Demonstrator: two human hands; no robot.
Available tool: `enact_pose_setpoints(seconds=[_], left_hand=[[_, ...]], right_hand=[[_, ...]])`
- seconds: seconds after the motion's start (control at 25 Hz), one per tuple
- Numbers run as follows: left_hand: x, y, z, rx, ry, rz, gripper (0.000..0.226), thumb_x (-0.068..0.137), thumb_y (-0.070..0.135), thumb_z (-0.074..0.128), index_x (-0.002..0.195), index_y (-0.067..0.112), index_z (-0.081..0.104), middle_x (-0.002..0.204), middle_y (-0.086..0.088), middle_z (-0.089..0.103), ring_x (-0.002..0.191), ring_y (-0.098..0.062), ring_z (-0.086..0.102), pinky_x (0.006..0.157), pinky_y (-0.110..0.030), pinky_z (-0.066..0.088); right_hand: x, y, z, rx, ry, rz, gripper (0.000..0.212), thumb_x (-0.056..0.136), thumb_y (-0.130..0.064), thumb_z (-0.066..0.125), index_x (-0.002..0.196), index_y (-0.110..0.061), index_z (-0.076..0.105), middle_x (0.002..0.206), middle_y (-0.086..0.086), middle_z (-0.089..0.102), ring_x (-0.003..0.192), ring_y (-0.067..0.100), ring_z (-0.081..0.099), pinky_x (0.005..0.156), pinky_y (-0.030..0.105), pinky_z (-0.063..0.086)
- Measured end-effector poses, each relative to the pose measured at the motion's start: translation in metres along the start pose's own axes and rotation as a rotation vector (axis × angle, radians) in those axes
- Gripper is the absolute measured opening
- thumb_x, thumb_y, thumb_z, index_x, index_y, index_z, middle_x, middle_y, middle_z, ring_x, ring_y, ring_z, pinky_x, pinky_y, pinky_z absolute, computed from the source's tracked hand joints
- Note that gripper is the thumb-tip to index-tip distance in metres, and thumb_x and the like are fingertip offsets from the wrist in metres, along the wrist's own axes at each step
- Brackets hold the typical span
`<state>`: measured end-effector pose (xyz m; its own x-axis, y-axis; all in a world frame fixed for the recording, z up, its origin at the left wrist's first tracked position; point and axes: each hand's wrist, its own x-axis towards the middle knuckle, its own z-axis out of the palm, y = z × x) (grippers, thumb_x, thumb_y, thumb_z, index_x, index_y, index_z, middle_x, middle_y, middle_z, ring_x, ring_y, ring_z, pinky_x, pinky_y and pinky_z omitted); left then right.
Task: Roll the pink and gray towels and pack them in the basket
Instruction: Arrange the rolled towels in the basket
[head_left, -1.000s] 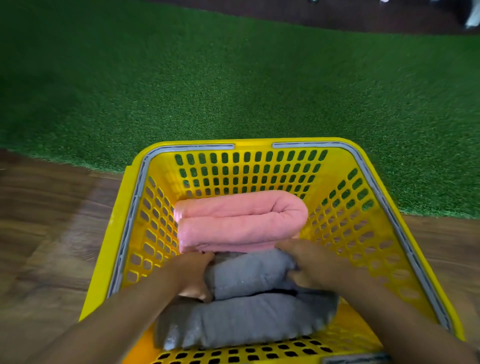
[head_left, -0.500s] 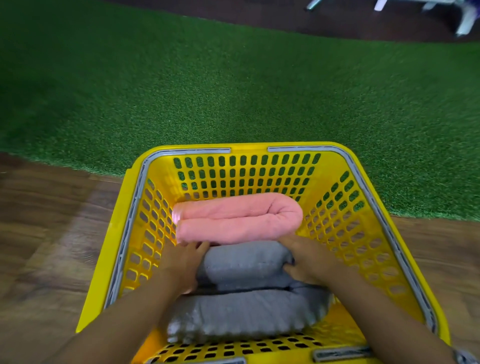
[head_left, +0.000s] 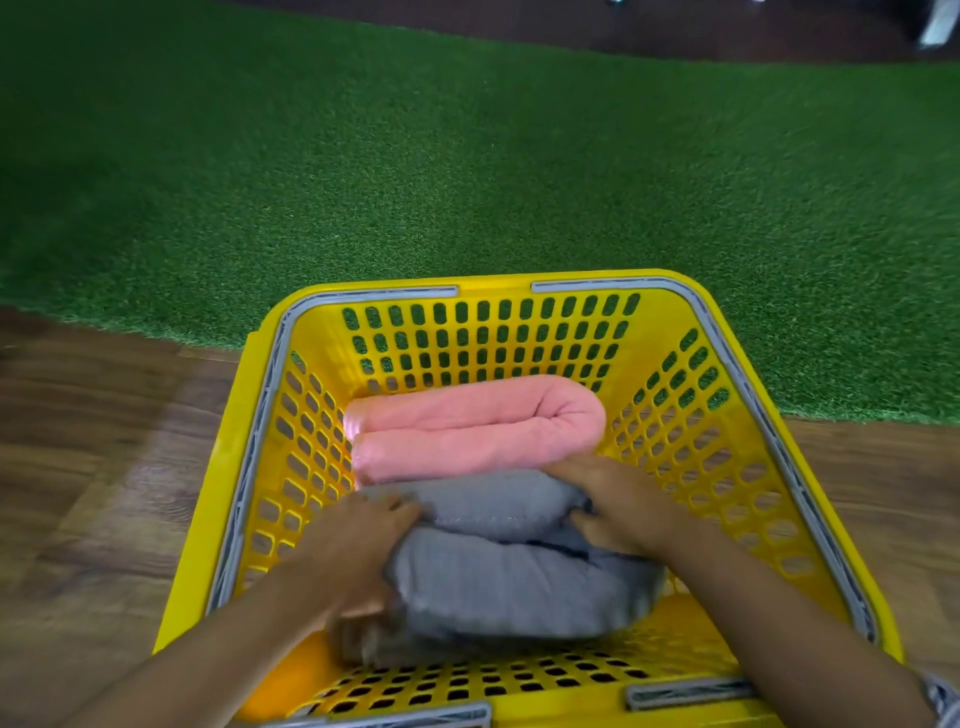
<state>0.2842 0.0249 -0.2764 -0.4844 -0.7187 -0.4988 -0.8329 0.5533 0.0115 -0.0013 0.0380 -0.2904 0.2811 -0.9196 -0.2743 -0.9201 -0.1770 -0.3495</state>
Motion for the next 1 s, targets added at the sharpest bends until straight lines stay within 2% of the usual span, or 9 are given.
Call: enact_pose_setpoints(seconds=[0.16,0.24,0.32,0.4,0.52,0.64,0.76,0.88,1.0], left_hand=[[0.003,0.010,0.024,0.099,-0.114,-0.154,0.091,0.079,0.033,0.069,0.147,0.014,0.013,0.147,-0.009,0.019,0.132,-0.029,0.036,0.098,-0.040,0.043],[0.008,0.004,0.019,0.205,-0.074,-0.088,0.104,0.073,0.057,0.067,0.148,0.015,0.008,0.151,-0.010,0.011,0.138,-0.032,0.022,0.104,-0.044,0.033],[0.016,-0.003,0.012,0.084,-0.014,0.017,0.110,0.060,0.079,0.063,0.145,0.028,0.016,0.157,-0.005,-0.002,0.144,-0.029,0.006,0.113,-0.049,0.017],[0.021,-0.002,0.010,-0.067,-0.063,0.108,0.090,0.056,0.081,0.063,0.130,0.040,0.033,0.160,-0.003,-0.015,0.148,-0.024,-0.004,0.115,-0.056,0.005],[0.019,-0.001,0.009,-0.047,-0.100,0.087,0.063,0.061,0.069,0.069,0.113,0.039,0.049,0.161,-0.004,-0.007,0.148,-0.025,0.002,0.113,-0.053,0.010],[0.017,-0.005,0.009,0.004,-0.041,0.029,0.065,0.064,0.066,0.067,0.121,0.038,0.055,0.161,0.001,0.002,0.145,-0.024,0.010,0.112,-0.050,0.013],[0.018,-0.001,0.015,0.087,-0.068,0.037,0.088,0.066,0.071,0.063,0.141,0.035,0.036,0.161,-0.001,-0.006,0.147,-0.025,0.002,0.114,-0.055,0.011],[0.018,0.002,0.017,0.157,-0.085,0.073,0.103,0.064,0.073,0.066,0.145,0.027,0.022,0.160,-0.010,-0.012,0.147,-0.033,-0.002,0.114,-0.059,0.011],[0.015,0.009,0.023,0.225,-0.124,0.111,0.116,0.064,0.059,0.076,0.148,0.023,0.004,0.153,-0.022,-0.027,0.144,-0.042,-0.014,0.109,-0.071,0.005]], right_hand=[[0.006,-0.007,0.000,-0.085,0.003,0.017,0.059,0.082,-0.030,0.056,0.138,-0.028,0.038,0.133,-0.002,0.049,0.120,0.022,0.046,0.093,0.037,0.044],[0.009,-0.008,0.000,-0.086,-0.026,0.046,0.060,0.080,-0.035,0.058,0.137,-0.032,0.038,0.135,-0.003,0.049,0.120,0.021,0.047,0.093,0.035,0.044],[0.005,-0.004,-0.003,0.066,-0.050,0.119,0.062,0.076,-0.037,0.064,0.133,-0.038,0.042,0.132,-0.005,0.052,0.115,0.018,0.051,0.090,0.032,0.045],[-0.003,-0.002,-0.009,0.243,-0.068,0.169,0.063,0.072,-0.025,0.065,0.130,-0.042,0.045,0.123,-0.003,0.059,0.104,0.016,0.056,0.082,0.029,0.047],[-0.002,-0.009,-0.014,0.231,-0.013,0.064,0.066,0.071,-0.007,0.058,0.131,-0.034,0.048,0.122,-0.002,0.059,0.104,0.012,0.054,0.082,0.021,0.040],[0.016,-0.006,-0.004,0.226,0.041,0.004,0.064,0.076,-0.007,0.057,0.135,-0.026,0.044,0.129,0.005,0.053,0.118,0.020,0.047,0.094,0.024,0.035],[0.019,0.000,0.008,0.191,-0.019,0.144,0.065,0.078,-0.015,0.059,0.138,-0.031,0.037,0.131,0.008,0.049,0.119,0.026,0.046,0.093,0.031,0.039],[0.014,-0.004,0.008,0.111,-0.007,0.175,0.067,0.081,-0.027,0.060,0.141,-0.033,0.030,0.124,0.004,0.046,0.111,0.024,0.048,0.086,0.032,0.042],[0.013,-0.006,0.008,0.093,0.020,0.168,0.069,0.082,-0.031,0.060,0.142,-0.033,0.027,0.124,0.002,0.044,0.108,0.023,0.049,0.084,0.032,0.044]])
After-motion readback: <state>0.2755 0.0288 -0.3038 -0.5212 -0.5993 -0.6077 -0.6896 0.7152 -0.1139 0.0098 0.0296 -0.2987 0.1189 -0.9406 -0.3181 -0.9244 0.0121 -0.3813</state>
